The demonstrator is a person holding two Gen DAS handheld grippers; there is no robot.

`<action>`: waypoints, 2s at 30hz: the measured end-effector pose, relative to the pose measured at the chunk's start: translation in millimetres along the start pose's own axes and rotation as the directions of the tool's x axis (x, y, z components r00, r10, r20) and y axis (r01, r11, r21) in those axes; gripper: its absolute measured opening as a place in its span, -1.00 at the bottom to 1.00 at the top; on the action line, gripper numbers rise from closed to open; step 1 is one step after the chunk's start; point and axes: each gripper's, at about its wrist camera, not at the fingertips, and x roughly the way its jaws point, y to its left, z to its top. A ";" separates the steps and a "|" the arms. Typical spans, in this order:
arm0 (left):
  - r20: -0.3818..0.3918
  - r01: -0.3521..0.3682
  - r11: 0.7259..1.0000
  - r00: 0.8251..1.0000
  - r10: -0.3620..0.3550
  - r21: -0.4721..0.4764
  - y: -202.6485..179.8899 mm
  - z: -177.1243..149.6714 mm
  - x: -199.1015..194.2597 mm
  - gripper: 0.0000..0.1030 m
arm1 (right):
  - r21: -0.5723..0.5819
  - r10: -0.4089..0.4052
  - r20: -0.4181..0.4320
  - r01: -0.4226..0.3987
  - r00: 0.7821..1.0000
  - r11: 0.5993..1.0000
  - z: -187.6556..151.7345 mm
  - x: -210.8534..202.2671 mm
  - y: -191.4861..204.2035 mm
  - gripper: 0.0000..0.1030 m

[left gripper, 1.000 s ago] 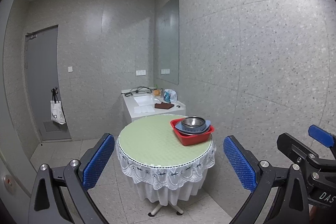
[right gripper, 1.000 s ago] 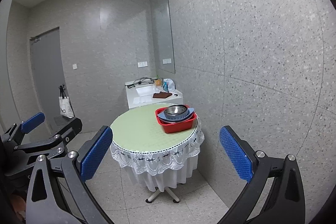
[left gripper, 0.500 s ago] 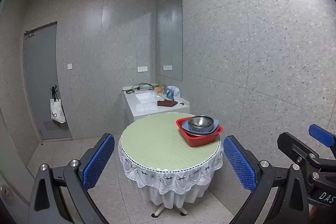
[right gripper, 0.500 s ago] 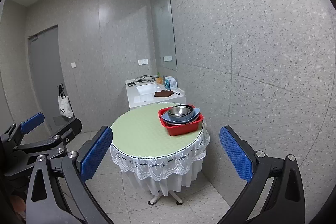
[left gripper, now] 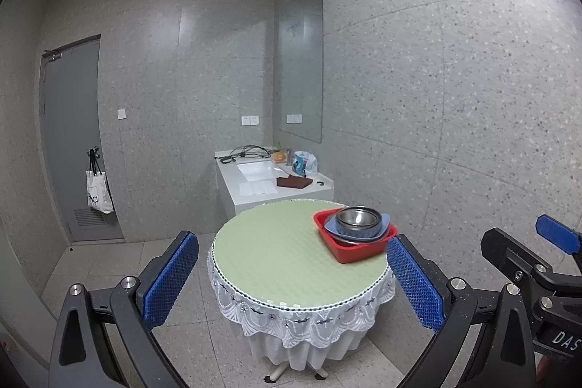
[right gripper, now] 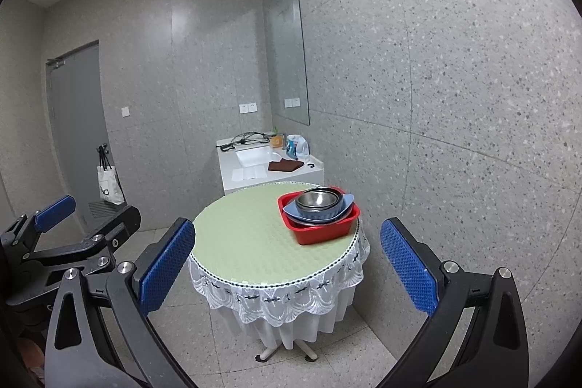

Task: Organize plates and bowls

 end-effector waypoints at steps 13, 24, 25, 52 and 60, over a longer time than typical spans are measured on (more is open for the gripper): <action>0.004 0.001 1.000 1.000 -0.001 0.000 13.9 -3.9 19.7 0.99 | -0.005 -0.005 -0.012 0.005 1.000 1.000 4.3 19.7 10.8 1.00; 0.003 0.005 1.000 1.000 -0.005 -0.002 19.8 -4.8 23.4 0.99 | -0.005 -0.009 -0.015 0.009 1.000 1.000 5.0 24.9 10.8 1.00; 0.004 0.006 1.000 1.000 -0.006 -0.002 20.4 -5.5 22.9 0.99 | -0.006 -0.010 -0.014 0.009 1.000 1.000 4.9 24.5 10.8 1.00; 0.003 0.003 1.000 1.000 -0.003 0.008 25.6 -4.8 16.1 0.99 | -0.003 -0.005 -0.021 0.005 1.000 1.000 2.2 21.2 7.7 1.00; 0.001 0.001 1.000 1.000 -0.001 0.010 24.9 -4.1 15.4 0.99 | -0.003 -0.005 -0.023 0.005 1.000 1.000 2.5 22.5 8.9 1.00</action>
